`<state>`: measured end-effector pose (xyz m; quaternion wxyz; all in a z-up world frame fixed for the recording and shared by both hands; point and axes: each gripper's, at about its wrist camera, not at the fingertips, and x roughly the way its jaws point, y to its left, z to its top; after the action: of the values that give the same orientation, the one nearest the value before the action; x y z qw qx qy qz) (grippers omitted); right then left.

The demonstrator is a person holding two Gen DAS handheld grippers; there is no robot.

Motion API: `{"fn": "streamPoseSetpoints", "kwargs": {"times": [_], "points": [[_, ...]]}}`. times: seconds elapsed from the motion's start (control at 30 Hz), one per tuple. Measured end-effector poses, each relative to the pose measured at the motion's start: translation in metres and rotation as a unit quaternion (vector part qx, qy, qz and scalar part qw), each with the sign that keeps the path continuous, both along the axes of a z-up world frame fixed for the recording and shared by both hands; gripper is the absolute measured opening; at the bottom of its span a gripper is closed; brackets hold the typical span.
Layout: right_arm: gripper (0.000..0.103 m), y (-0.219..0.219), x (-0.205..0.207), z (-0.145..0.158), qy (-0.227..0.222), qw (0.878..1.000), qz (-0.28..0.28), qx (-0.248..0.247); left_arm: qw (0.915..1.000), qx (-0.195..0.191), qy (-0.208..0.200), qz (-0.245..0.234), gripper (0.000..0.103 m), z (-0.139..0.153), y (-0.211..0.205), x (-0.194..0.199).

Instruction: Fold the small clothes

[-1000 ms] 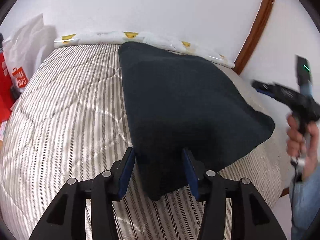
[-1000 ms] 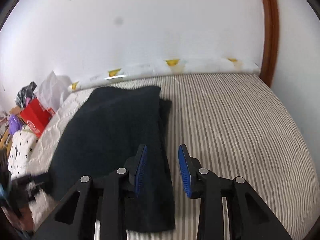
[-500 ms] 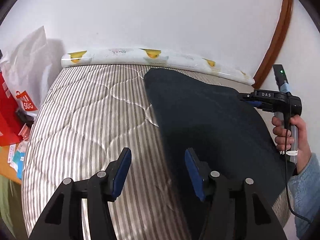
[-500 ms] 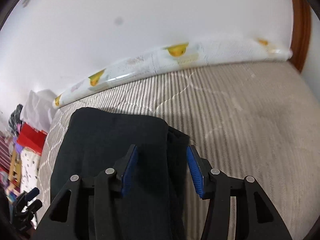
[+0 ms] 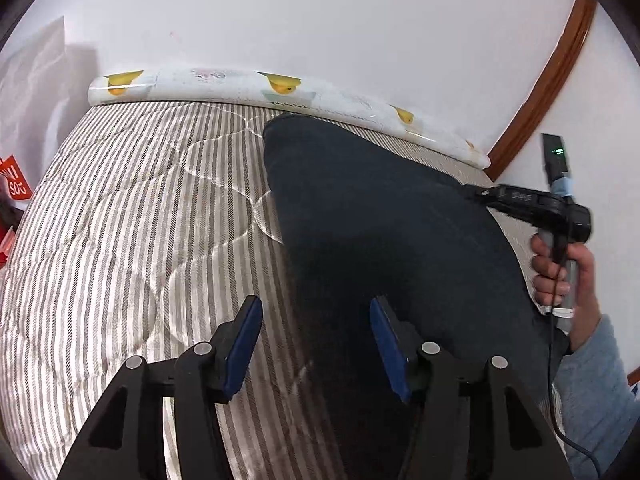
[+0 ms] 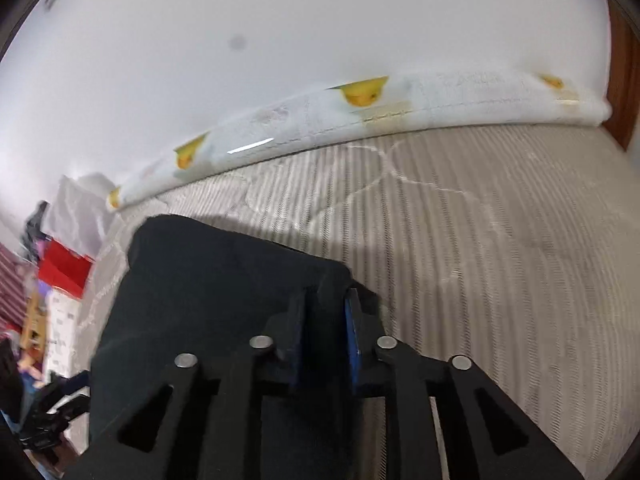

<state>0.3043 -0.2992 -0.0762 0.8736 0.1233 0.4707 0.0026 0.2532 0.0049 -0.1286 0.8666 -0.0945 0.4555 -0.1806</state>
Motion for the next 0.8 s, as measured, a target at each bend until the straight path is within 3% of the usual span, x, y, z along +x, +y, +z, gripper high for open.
{"fn": "streamPoseSetpoints", "kwargs": {"times": [0.03, 0.1, 0.17, 0.33, 0.37, 0.43, 0.53, 0.63, 0.73, 0.8], "points": [[0.029, -0.001, -0.009, 0.007, -0.005, 1.000, 0.000, 0.005, 1.0000, 0.003, 0.000, -0.002, 0.055, 0.000, -0.002, -0.004], [0.045, -0.001, -0.027, 0.016, -0.009, 1.000, 0.009, 0.022, 1.0000, 0.008, -0.001, -0.002, 0.055, 0.000, -0.003, -0.010], [0.051, 0.001, -0.045, 0.020, -0.010, 0.999, 0.016, 0.031, 1.0000, 0.007, 0.000, -0.003, 0.055, 0.001, -0.005, -0.017], [0.051, 0.005, -0.073, 0.003, 0.028, 0.997, 0.029, 0.061, 1.0000, 0.001, 0.004, 0.001, 0.060, 0.002, -0.003, -0.035], [0.050, 0.006, -0.075, -0.001, 0.029, 0.997, 0.031, 0.067, 1.0000, 0.000, 0.005, 0.002, 0.060, 0.002, -0.003, -0.038], [0.010, 0.010, -0.077, -0.003, 0.019, 0.994, 0.063, 0.086, 0.9999, 0.002, 0.008, 0.007, 0.061, 0.001, -0.003, -0.042], [0.007, 0.000, -0.088, 0.008, -0.017, 0.996, 0.052, 0.067, 0.9999, 0.002, 0.013, 0.010, 0.062, 0.002, -0.003, -0.048], [0.007, 0.000, -0.088, 0.006, -0.006, 0.997, 0.036, 0.068, 0.9998, 0.015, 0.010, 0.011, 0.062, 0.004, -0.006, -0.053], [0.013, 0.011, -0.100, 0.015, -0.002, 0.999, 0.034, 0.017, 0.9993, 0.034, 0.004, 0.017, 0.062, 0.007, -0.011, -0.059], [0.018, 0.014, -0.118, 0.023, -0.015, 0.999, 0.041, 0.015, 0.9989, 0.043, -0.002, 0.019, 0.062, 0.009, -0.014, -0.061]]}}
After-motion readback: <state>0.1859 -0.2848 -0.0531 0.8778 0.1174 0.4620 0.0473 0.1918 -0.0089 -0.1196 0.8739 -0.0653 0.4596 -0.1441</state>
